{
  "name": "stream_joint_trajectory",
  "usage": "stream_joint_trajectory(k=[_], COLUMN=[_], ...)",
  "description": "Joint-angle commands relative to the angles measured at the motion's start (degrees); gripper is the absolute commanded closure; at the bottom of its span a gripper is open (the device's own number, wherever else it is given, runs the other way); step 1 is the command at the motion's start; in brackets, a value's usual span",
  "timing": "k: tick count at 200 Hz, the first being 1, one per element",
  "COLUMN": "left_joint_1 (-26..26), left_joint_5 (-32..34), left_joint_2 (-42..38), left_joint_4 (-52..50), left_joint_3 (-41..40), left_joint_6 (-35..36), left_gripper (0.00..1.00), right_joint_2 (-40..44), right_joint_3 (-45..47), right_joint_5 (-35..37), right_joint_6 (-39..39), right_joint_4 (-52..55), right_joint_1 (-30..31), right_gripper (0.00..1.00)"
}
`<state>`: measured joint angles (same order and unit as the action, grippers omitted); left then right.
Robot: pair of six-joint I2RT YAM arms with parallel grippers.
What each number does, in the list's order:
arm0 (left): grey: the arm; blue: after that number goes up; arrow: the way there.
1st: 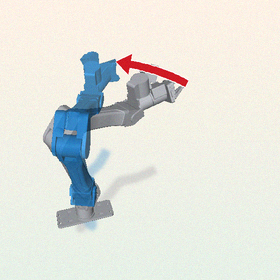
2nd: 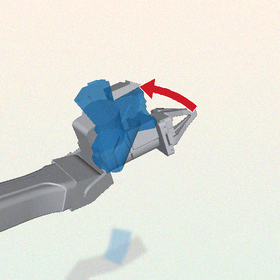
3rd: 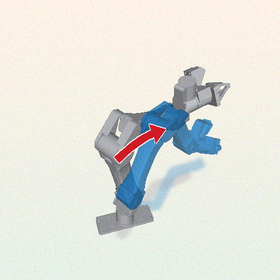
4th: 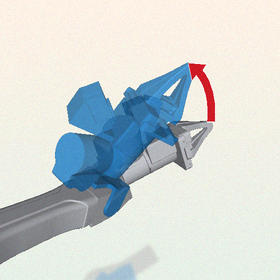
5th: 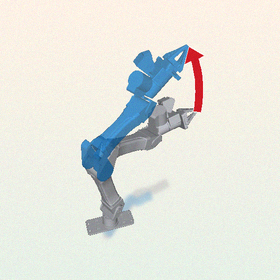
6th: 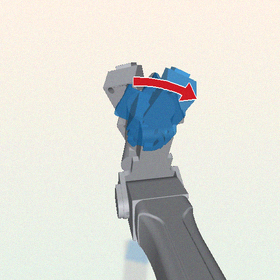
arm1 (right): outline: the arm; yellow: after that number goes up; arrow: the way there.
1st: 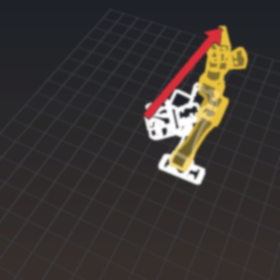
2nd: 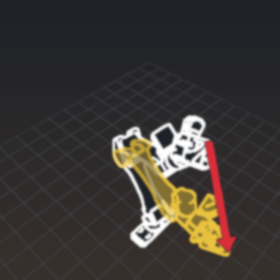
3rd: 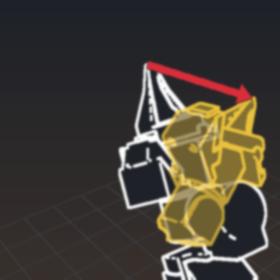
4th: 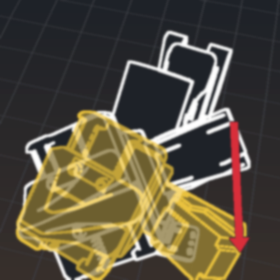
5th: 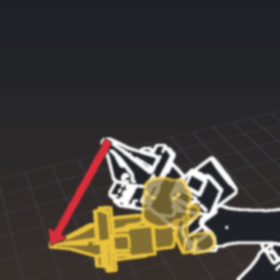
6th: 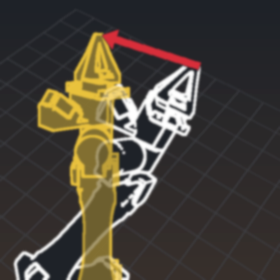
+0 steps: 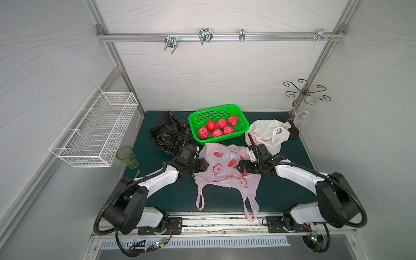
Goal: Untie the knot of a plastic bag & take out the apple
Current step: Pick up the plastic bag at the center of the board.
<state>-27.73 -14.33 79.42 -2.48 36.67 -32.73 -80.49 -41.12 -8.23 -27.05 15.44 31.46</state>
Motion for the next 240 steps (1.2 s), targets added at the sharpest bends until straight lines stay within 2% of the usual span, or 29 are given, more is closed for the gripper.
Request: stream_joint_trajectory(k=[1, 60, 113, 159, 168, 187, 206, 223, 230, 240], left_joint_1=[0.3, -1.8, -9.0, -10.3, -10.4, -10.5, -10.5, -10.5, -10.5, -10.6], left_joint_5=[-4.1, -10.8, -10.5, -12.0, -12.2, -12.8, -13.0, -12.5, -12.2, -11.8], left_joint_2=[2.3, 9.8, 12.2, 11.9, 11.7, 11.1, 9.5, 6.6, 5.0, 2.7], left_joint_4=[7.5, 19.4, 22.3, 27.7, 28.3, 28.0, 27.3, 21.9, 19.5, 16.3], left_joint_3=[-0.6, -2.5, -0.2, -1.0, -0.8, -0.4, -0.3, 0.4, 0.8, 1.6], left_joint_6=[-2.9, -8.9, -11.3, -13.8, -13.6, -13.6, -13.1, -11.3, -10.2, -8.4], left_gripper=[0.45, 0.49, 0.50, 0.50, 0.50, 0.50, 0.50, 0.50, 0.50, 0.50], right_joint_2=[-1.5, -7.3, -12.5, -14.8, -15.2, -15.0, -12.4, -8.0, -5.3, -0.5], right_joint_3=[-0.9, -4.5, -7.5, -5.2, -4.8, -3.8, -2.4, -0.8, -0.4, 0.2], right_joint_5=[-3.9, -7.6, -8.8, -12.9, -14.1, -15.1, -13.7, -12.6, -12.2, -10.4], right_joint_6=[-0.7, -4.3, -8.8, -12.9, -13.7, -14.7, -14.7, -13.4, -12.5, -10.4], right_joint_4=[-5.2, -10.7, -15.1, -21.4, -22.9, -24.6, -23.4, -19.7, -17.5, -13.2], right_joint_1=[-0.1, 3.0, 6.7, 7.3, 7.4, 7.2, 5.6, 2.2, 0.5, -1.7], right_gripper=[0.01, 0.01, 0.01, 0.01, 0.04, 0.23, 0.54, 0.83, 0.91, 0.98])
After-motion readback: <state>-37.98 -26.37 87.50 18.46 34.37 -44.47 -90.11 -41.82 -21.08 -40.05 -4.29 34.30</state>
